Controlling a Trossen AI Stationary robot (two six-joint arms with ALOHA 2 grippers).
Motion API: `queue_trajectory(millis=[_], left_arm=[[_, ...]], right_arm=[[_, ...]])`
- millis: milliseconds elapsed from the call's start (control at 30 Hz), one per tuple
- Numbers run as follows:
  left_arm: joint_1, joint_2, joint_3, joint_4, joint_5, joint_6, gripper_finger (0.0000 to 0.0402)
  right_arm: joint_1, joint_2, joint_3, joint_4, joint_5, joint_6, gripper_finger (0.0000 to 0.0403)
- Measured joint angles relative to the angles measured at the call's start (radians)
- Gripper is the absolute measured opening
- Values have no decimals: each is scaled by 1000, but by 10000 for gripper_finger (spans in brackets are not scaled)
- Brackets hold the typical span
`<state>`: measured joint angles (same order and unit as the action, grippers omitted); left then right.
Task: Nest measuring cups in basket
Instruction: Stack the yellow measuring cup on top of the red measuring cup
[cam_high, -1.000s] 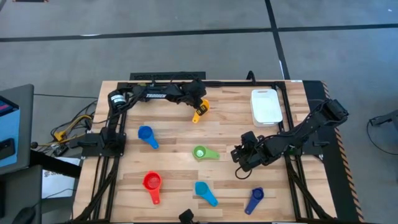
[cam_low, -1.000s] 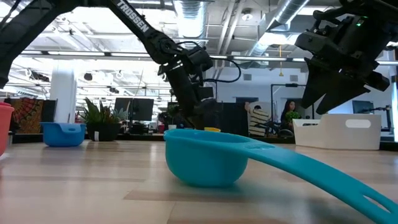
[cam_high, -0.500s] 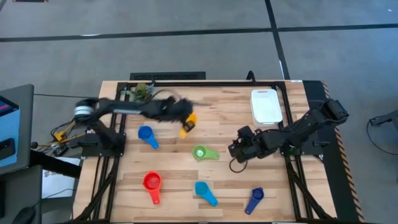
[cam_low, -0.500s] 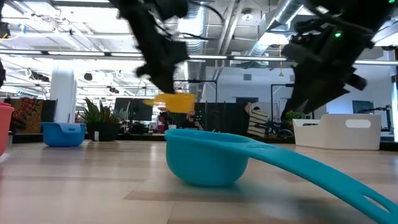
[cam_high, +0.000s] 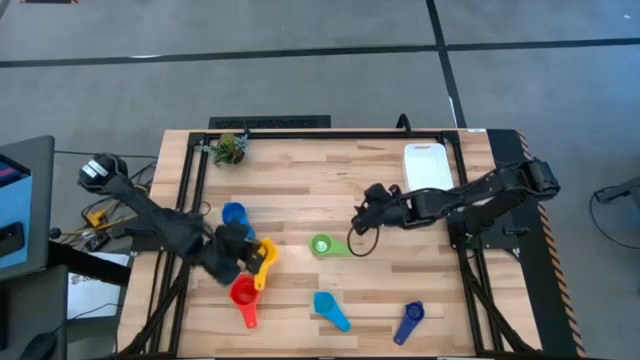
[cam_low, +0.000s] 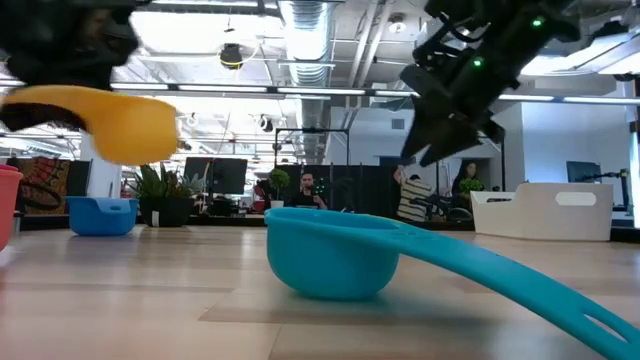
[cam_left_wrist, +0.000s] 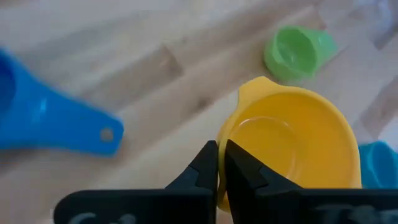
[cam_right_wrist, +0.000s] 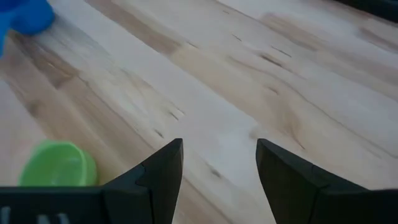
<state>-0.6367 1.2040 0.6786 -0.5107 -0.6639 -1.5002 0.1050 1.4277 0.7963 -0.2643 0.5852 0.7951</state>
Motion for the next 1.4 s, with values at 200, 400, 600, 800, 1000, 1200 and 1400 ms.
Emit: queue_trajectory(millis=[200,400,600,800,1000,1200,1400], left_arm=[[-118,58,85,-146,-1,-196,1],[-198,163,231,-285,94,-312,0],[-275,297,391,-481,205,-500,0],[-321,408,475,-579,255,-669,4],[-307,456,479,-546,265,-678,5],[-300,457,479,-587,260,-678,6],[-299,457,479,-597,261,-682,7]], right_arm=[[-64,0,0,102,-89,-93,225],[-104,0,0,124,-137,-124,225],[-141,0,0,125,-140,-126,225],[-176,0,0,158,-142,-150,225],[-196,0,0,182,-165,-176,225],[-198,0,0,189,-178,-179,225],[-198,0,0,190,-194,-178,225]])
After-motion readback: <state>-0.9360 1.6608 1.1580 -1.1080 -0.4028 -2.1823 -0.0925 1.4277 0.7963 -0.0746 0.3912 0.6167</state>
